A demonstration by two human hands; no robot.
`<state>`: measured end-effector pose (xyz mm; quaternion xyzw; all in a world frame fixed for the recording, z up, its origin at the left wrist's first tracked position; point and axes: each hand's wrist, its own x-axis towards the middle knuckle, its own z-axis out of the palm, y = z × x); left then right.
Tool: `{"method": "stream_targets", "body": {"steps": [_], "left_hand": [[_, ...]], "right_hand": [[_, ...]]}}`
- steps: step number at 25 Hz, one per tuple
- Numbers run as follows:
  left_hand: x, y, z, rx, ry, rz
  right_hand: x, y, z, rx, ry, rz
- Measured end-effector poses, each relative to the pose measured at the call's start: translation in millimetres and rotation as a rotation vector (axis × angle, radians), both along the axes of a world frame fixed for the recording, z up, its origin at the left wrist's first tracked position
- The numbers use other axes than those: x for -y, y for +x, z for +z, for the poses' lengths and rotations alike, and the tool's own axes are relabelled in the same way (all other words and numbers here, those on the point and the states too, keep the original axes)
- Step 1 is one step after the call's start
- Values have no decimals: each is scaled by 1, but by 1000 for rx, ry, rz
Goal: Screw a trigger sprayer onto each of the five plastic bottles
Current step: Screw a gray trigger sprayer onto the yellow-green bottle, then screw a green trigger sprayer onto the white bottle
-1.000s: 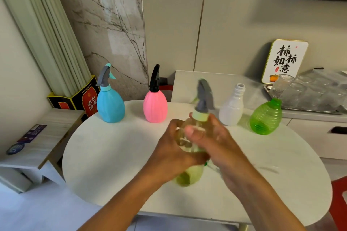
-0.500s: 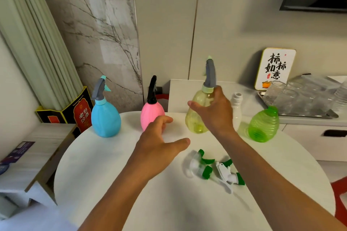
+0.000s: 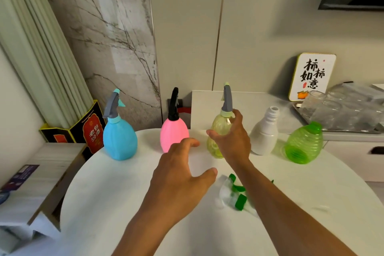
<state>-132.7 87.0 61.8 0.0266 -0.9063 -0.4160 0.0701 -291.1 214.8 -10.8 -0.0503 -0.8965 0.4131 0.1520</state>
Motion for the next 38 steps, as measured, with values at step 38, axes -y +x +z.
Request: {"method": "stream_targets", "body": {"steps": [38], "left_hand": [[-18,5,-19,-113,-222,-137]], "right_hand": [[-121,3,8,156,35,-106]]}}
